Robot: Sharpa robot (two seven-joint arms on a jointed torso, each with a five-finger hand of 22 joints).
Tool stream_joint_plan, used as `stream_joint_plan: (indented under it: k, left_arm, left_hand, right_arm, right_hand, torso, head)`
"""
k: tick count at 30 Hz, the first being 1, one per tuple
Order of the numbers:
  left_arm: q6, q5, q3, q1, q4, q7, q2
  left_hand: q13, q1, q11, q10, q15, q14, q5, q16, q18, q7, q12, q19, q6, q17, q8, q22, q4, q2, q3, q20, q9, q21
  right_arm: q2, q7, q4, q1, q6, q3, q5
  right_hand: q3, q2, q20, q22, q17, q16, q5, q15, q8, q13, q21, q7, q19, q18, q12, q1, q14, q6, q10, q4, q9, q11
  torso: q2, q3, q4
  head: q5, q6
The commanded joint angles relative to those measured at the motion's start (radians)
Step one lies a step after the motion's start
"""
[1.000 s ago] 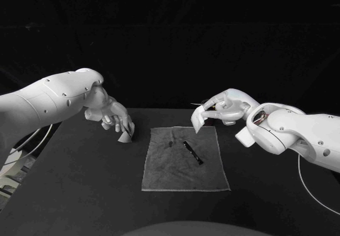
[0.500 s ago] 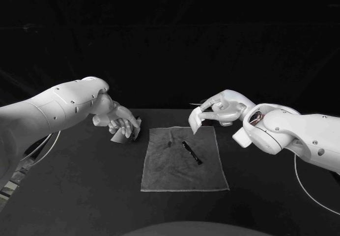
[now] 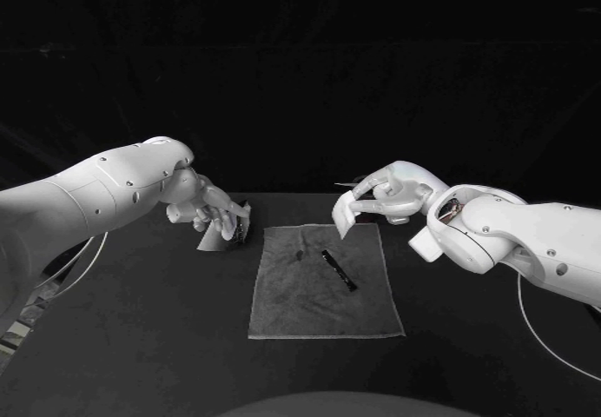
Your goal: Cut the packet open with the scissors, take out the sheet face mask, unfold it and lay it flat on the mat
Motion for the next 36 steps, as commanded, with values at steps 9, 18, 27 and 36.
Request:
stream_joint_plan:
  k: [9, 18, 27, 36]
  left_arm:
    - [-0.161, -0.004, 0.001, 0.000, 0.008, 0.074, -0.002]
    - [-0.216, -0.003, 0.003, 0.000, 0.025, 0.114, -0.015]
    - [-0.291, 0.059, 0.015, 0.000, 0.226, 0.403, -0.130]
    - [-0.382, 0.136, 0.017, -0.009, 0.479, 0.751, -0.258]
  left_hand:
    - [-0.010, 0.022, -0.005, -0.005, 0.001, 0.000, -0.089, 0.003, 0.013, -0.001, 0.014, 0.003, 0.007, -0.007, 0.000, -0.002, 0.004, 0.063, -0.242, 0.000, -0.001, -0.010]
    - [-0.012, 0.018, -0.007, -0.001, -0.001, 0.005, -0.090, 0.007, 0.013, -0.003, 0.017, 0.006, 0.009, 0.004, 0.002, 0.001, 0.007, 0.060, -0.314, -0.002, 0.000, -0.009]
    - [-0.060, 0.338, 0.034, -0.139, 0.036, -0.267, -0.090, -0.238, 0.058, 0.036, -0.076, -0.216, -0.061, -0.488, -0.078, -0.296, -0.011, 0.166, -0.261, 0.028, -0.046, -0.221]
    - [-0.138, 0.572, 0.075, -0.248, 0.080, -0.435, -0.089, -0.364, 0.058, 0.054, -0.215, -0.286, -0.054, -0.598, -0.187, -0.372, -0.010, 0.144, -0.190, 0.072, -0.111, -0.361]
  right_arm:
    - [0.004, 0.006, -0.014, -0.004, 0.002, -0.001, -0.024]
    - [0.006, 0.008, -0.019, -0.009, -0.003, -0.002, -0.037]
    - [0.001, 0.000, -0.016, -0.016, 0.014, -0.006, -0.054]
    - [0.004, -0.007, -0.006, -0.031, 0.049, -0.009, -0.062]
  right_hand:
    - [0.005, 0.010, -0.004, 0.073, 0.219, 0.004, 0.003, -0.008, 0.004, 0.118, -0.004, 0.001, -0.006, 0.002, -0.006, -0.001, 0.094, 0.004, 0.030, 0.002, 0.041, -0.006]
    - [0.005, 0.010, -0.004, 0.073, 0.219, 0.004, 0.003, -0.008, 0.004, 0.118, -0.004, 0.001, -0.006, 0.002, -0.006, -0.001, 0.094, 0.004, 0.030, 0.002, 0.041, -0.006]
    - [0.005, 0.010, -0.004, 0.072, 0.218, 0.003, 0.003, -0.008, 0.006, 0.119, -0.005, 0.001, -0.007, 0.002, -0.005, -0.001, 0.094, 0.001, 0.030, 0.000, 0.043, -0.006]
    - [0.005, 0.010, -0.004, 0.072, 0.218, 0.003, 0.003, -0.008, 0.008, 0.117, -0.005, 0.002, -0.007, 0.002, -0.008, -0.002, 0.094, 0.000, 0.029, -0.001, 0.044, -0.006]
  torso:
    - [0.000, 0.0000, -0.0007]
    - [-0.001, 0.0002, -0.0003]
    - [-0.001, 0.0003, -0.0005]
    - [-0.001, 0.0002, 0.0009]
  head:
    - [0.000, 0.002]
    - [-0.004, 0.003]
    - [-0.014, 0.001]
    - [-0.023, 0.002]
